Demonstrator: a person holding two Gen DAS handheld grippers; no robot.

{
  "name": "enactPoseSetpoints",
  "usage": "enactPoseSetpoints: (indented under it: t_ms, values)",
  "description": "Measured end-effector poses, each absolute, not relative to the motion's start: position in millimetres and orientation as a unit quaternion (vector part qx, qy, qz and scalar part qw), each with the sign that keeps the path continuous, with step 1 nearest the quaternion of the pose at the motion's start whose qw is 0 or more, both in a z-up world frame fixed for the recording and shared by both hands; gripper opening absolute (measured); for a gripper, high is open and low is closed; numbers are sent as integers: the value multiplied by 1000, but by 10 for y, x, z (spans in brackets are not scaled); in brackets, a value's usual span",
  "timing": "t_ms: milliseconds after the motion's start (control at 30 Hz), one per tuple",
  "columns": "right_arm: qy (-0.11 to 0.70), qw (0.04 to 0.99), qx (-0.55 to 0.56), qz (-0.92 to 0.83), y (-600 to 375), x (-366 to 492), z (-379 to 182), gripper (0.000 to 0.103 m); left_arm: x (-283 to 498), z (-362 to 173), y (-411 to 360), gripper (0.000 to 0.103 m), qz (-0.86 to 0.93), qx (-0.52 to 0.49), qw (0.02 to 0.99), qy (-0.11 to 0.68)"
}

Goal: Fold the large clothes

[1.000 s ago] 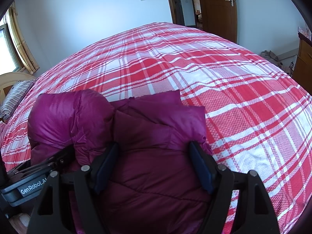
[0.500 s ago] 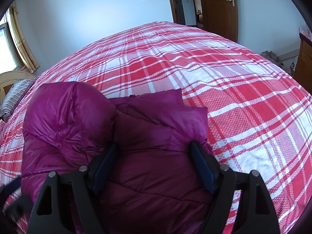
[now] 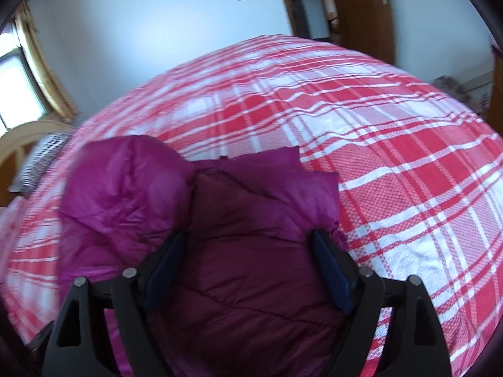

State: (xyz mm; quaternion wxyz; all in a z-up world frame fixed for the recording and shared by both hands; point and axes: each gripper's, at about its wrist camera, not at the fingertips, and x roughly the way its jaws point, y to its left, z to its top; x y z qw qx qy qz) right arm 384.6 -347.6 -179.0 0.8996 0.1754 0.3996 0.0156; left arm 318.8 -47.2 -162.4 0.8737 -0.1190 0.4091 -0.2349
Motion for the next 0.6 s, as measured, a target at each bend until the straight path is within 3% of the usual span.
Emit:
enactPoseSetpoints:
  t_ms: [200,267,600]
  values:
    - [363,899,244,20,-4127,3423,-1569,90,3137,-1622,-462,102,-236,-121,875,404]
    - [387,888,248,26,-4203,3432,-1668,77,3141,-1623,-446,102,-239,-125,874,404]
    - [396,865,287,114,-4104,3608,-1969,76,3155,-1614,-430,102,-249,-131,871,403]
